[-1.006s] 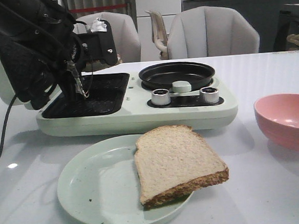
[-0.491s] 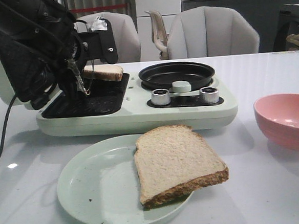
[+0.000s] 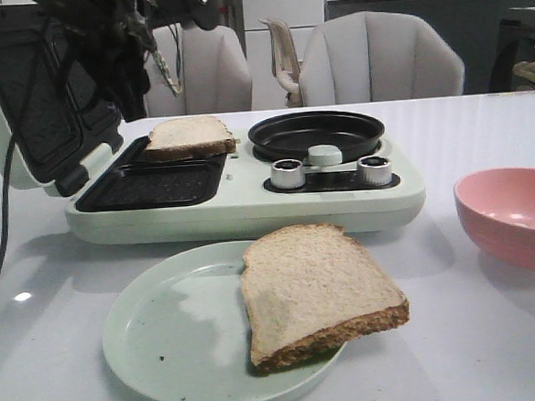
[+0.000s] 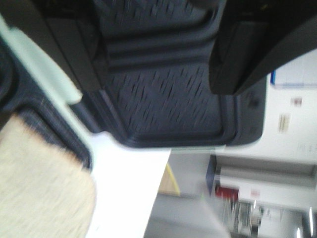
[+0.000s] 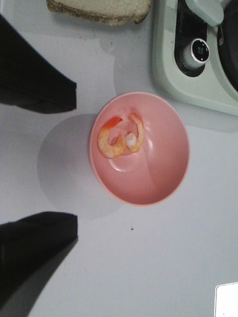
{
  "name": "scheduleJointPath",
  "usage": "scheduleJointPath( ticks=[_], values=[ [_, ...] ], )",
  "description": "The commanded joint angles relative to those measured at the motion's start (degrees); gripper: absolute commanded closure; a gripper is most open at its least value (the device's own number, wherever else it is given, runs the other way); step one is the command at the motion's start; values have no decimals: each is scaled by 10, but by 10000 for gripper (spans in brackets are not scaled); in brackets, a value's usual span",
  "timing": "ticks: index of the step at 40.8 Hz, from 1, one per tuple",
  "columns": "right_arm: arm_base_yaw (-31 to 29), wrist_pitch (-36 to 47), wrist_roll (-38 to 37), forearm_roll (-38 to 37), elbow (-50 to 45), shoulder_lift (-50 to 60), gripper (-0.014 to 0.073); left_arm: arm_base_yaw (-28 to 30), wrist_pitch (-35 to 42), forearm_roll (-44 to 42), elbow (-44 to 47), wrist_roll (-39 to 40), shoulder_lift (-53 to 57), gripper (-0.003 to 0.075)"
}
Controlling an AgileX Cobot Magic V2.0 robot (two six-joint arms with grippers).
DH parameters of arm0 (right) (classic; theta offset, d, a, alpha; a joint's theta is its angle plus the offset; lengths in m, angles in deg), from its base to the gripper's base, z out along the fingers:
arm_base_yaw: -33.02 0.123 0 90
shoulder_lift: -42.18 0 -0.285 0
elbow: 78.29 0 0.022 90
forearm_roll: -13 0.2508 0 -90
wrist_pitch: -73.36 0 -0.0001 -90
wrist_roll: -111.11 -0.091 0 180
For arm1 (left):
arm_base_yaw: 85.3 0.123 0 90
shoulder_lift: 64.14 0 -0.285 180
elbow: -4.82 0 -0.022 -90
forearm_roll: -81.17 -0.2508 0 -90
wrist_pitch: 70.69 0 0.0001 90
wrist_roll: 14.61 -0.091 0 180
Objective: Make breakfast with bread and shrimp
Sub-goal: 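Withdraw the left gripper up and away from the sandwich maker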
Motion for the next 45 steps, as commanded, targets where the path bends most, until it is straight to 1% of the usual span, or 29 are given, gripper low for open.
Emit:
scheduleJointPath(
  ticks=[1,6,12,19,24,31,37,39,45],
  values=[
    [-2,38,2,0,18,0,57,-12,-78,64,-13,-25,60,230],
    [-2,38,2,0,18,0,57,-15,-95,243,-13,-67,113,230],
    [-2,38,2,0,18,0,57,-16,-93,431,-13,-123,189,230],
    [-2,38,2,0,18,0,57,-16,-80,598,8,-211,299,230],
    [-2,38,2,0,18,0,57,-16,-61,658,58,-239,389,230],
    [-2,42,2,1,18,0,57,-16,-40,696,157,-239,514,230],
    [-2,41,2,11,18,-3,57,-16,-23,736,236,-239,599,230],
    [-2,35,2,33,18,-7,57,-16,-19,738,264,-239,623,230],
    [-2,1,5,152,18,-42,57,-16,5,738,318,-239,675,230]
  ],
)
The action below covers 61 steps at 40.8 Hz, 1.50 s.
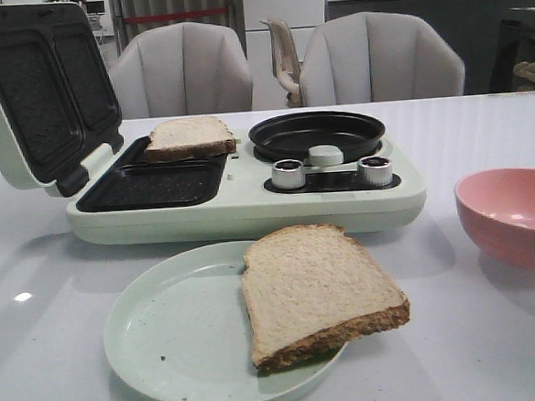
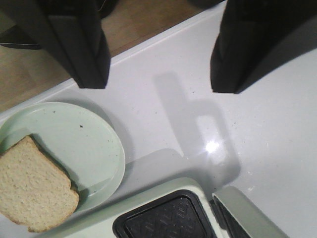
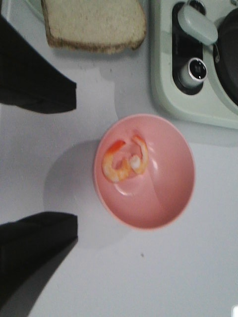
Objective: Make breakfast with bread and shrimp
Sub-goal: 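Withdraw the left gripper up and away from the sandwich maker, then grasp the remaining bread slice on the plate with the right gripper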
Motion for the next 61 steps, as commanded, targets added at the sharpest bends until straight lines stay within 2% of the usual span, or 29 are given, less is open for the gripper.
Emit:
scheduleJointPath(
  ticks=[1,9,16,21,26,37,50,54,61],
  values=[
    [0,1,10,86,18,-28,57,-4,62,-3,16,1,27,230],
    [52,-39,114,216,18,-133,57,-4,117,-3,41,1,33,230],
    [132,11,167,317,20,-232,57,-4,150,-3,41,1,33,230],
    [175,33,191,358,43,-303,57,-4,161,-1,41,1,33,230],
    [198,26,199,359,92,-367,57,-4,161,6,41,1,33,230],
    [199,18,200,359,182,-486,57,-4,161,9,41,1,33,230],
    [199,-14,207,359,231,-543,63,-4,161,9,41,1,33,230],
    [199,-23,210,358,232,-542,148,-4,161,9,41,1,33,230],
    [199,-21,210,341,232,-542,357,-4,161,9,41,1,33,230]
  ],
)
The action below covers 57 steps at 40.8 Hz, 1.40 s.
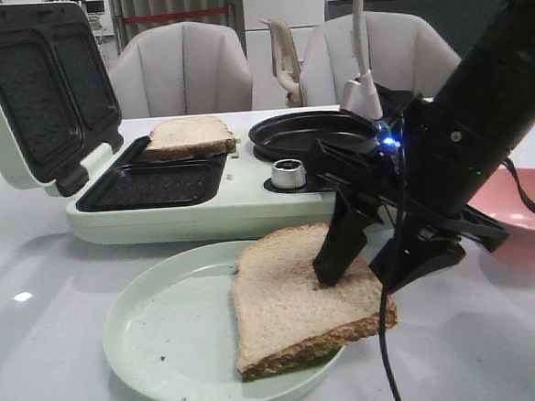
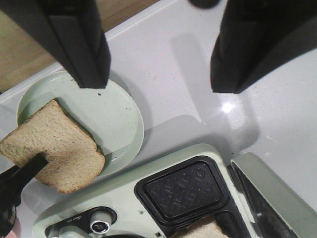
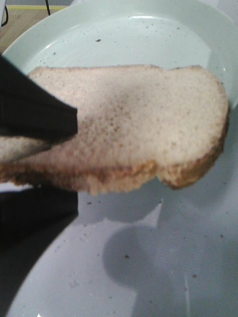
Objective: Make breakfast with bread and shrimp
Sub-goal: 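Grasp the remaining bread slice on the plate with the right gripper, then carry the slice with the right gripper and lay it on the first slice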
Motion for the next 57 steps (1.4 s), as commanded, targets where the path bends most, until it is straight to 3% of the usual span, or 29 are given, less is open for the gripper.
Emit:
scheduleJointPath(
  ticks=[1,11,21,27,40,53,57],
  values=[
    [2,-8,8,1,17,24,384,-4,42,-3,-16,1,2,230],
    [2,-21,8,0,17,63,533,-4,42,-3,-16,1,2,230],
    [2,-81,8,6,44,162,552,-4,42,-3,-16,1,2,230],
    [2,-60,12,47,84,181,552,-4,42,-3,-16,1,2,230],
    [50,79,87,157,157,94,552,-4,42,-3,-16,1,2,230],
    [80,83,87,208,318,-57,547,-4,42,-5,-16,1,2,230],
    [84,84,87,208,362,-99,488,-4,42,-5,-16,1,2,230]
  ],
)
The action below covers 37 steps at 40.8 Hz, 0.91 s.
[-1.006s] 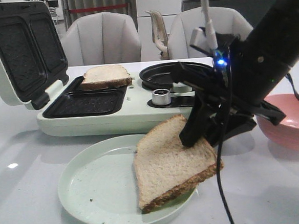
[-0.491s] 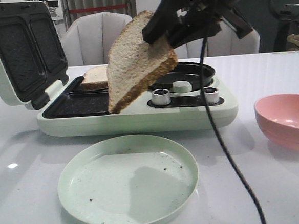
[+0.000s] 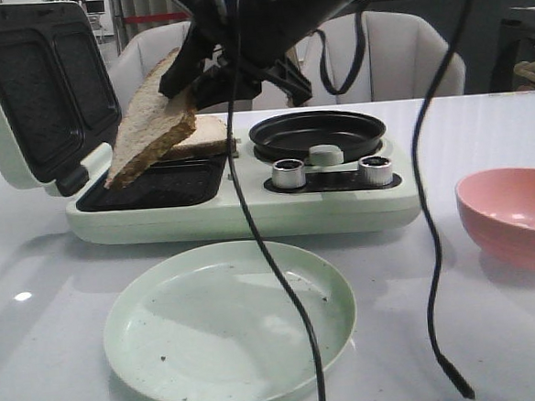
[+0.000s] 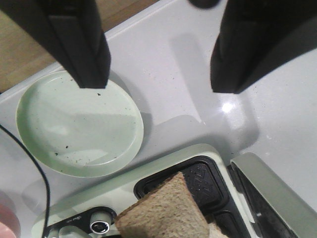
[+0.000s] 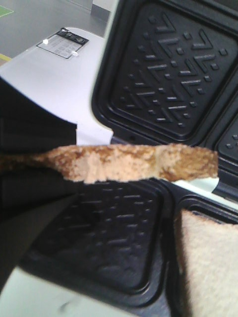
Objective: Make breakfast with bread and shrimp
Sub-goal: 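Carry the slice with the right gripper and lay it on the first slice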
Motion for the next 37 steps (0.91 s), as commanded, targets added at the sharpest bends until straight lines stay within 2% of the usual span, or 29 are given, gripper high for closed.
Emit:
scheduleJointPath(
  ticks=[1,9,12,18,27,30,37],
  values=[
    [4,9,8,25,62,-3,464,-4,42,-5,-16,1,2,230],
    [4,3,8,24,104,-48,115,-4,41,-5,-16,1,2,230],
    [0,8,8,16,104,-49,41,-4,41,-5,-16,1,2,230],
    [-20,-25,8,-11,104,-41,25,-4,41,-6,-16,1,2,230],
    [-50,-120,-10,-126,104,10,25,-4,36,-6,-16,1,2,230],
    [-57,-143,-49,-176,104,38,25,-4,37,-6,-16,1,2,230],
    [-59,-211,-160,-353,104,115,25,-4,37,-6,-16,1,2,230]
  ],
)
